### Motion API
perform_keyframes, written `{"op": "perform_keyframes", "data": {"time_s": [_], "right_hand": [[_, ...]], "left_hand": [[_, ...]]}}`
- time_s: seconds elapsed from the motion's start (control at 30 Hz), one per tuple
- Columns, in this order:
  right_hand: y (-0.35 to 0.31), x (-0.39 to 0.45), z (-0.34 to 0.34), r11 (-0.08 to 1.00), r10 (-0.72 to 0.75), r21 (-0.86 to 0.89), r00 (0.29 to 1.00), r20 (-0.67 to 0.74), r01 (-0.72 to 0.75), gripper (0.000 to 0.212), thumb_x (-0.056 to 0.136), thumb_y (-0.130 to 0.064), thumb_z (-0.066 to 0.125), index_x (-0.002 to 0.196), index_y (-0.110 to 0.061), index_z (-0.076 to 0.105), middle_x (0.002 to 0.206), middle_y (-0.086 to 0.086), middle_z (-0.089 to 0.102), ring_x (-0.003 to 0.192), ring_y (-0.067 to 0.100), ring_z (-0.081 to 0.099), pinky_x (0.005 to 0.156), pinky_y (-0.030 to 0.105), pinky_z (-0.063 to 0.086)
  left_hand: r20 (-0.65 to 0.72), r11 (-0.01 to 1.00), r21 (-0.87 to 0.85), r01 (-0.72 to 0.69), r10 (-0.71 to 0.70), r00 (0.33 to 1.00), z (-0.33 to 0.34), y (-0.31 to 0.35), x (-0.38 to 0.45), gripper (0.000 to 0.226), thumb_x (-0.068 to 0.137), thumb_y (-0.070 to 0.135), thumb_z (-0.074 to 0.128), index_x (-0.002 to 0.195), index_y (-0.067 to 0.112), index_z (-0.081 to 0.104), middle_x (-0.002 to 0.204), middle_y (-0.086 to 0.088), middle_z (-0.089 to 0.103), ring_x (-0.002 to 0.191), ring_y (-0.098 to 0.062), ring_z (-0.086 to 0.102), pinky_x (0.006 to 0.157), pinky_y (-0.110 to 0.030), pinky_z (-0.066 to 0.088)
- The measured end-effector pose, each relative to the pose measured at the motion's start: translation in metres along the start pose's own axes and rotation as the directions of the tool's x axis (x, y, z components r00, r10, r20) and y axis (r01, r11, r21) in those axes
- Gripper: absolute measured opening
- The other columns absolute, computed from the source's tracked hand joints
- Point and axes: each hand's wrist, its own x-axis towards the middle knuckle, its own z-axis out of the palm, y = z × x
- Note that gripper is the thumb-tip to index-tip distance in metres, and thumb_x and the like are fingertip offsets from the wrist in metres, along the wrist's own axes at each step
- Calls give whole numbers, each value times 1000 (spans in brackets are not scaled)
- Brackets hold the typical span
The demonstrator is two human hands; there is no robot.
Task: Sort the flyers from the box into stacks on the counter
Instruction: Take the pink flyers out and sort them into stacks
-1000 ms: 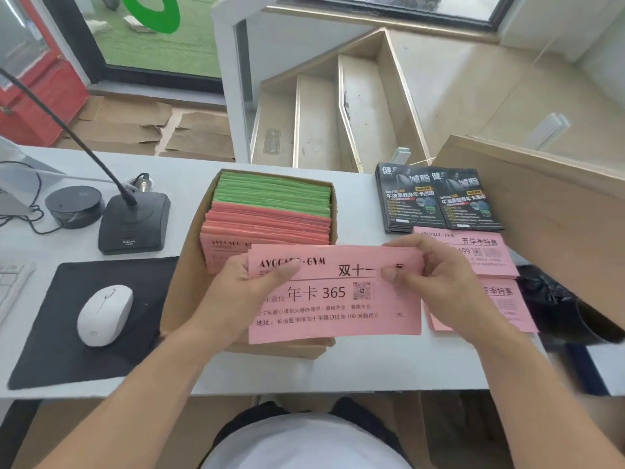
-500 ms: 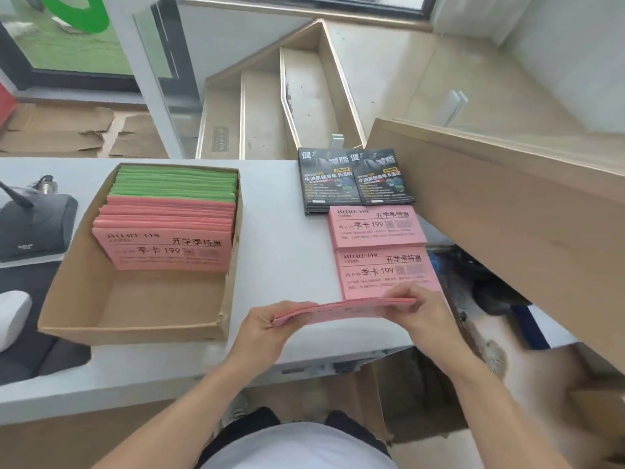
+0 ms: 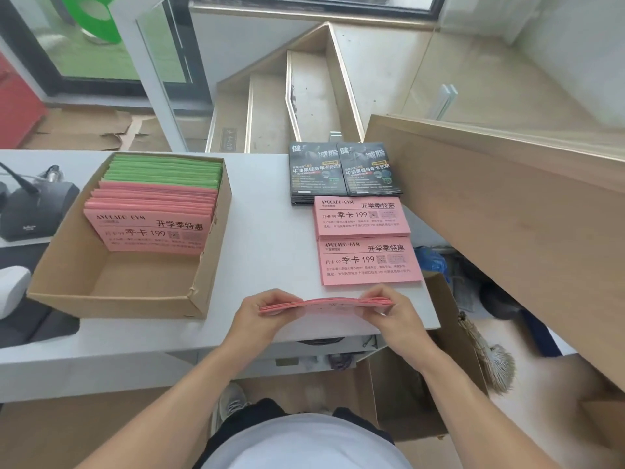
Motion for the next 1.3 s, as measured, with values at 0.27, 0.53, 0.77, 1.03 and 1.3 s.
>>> {"op": "perform_keyframes", "data": {"time_s": [0.27,0.53,0.77,1.03,1.3], "right_hand": [[8,1,-18,1000,-19,-8,1000,10,19,10,91,-13,75,93,-16,65,97,-3,73,98,12,65,95,41,51],[27,3,-18,998,44,42,998,37,-45,20,97,-18,67,116,-25,66,113,-16,73,111,0,63,97,22,49],[29,16,-18,994,101,54,995,-19,-100,33,100,-16,62,127,-36,60,119,-21,70,117,4,62,102,33,49],[7,54,-48,991,135,34,946,-296,-130,22,96,-25,68,117,-24,59,112,-10,70,102,10,68,77,26,57],[-2,89,-61,964,102,-187,916,-388,-187,22,96,-21,68,113,-22,53,112,-6,67,90,7,62,62,20,45]], "left_hand": [[-32,1000,15,5,-5,999,16,0,-3,8,83,17,82,88,22,78,95,3,77,100,-17,69,92,-29,52],[-97,996,44,73,-69,993,22,-6,0,6,92,19,74,97,22,72,95,12,78,98,-5,68,74,-7,47],[-40,988,82,129,-126,991,22,-8,25,17,102,16,60,109,28,68,106,13,76,109,-12,67,95,-33,51],[-187,986,86,142,-124,974,42,13,87,18,101,14,58,115,24,60,109,1,71,96,-17,72,89,-42,59],[-191,970,205,131,-91,977,59,11,131,26,90,11,67,97,36,63,92,7,72,86,-19,75,79,-48,62]]}}
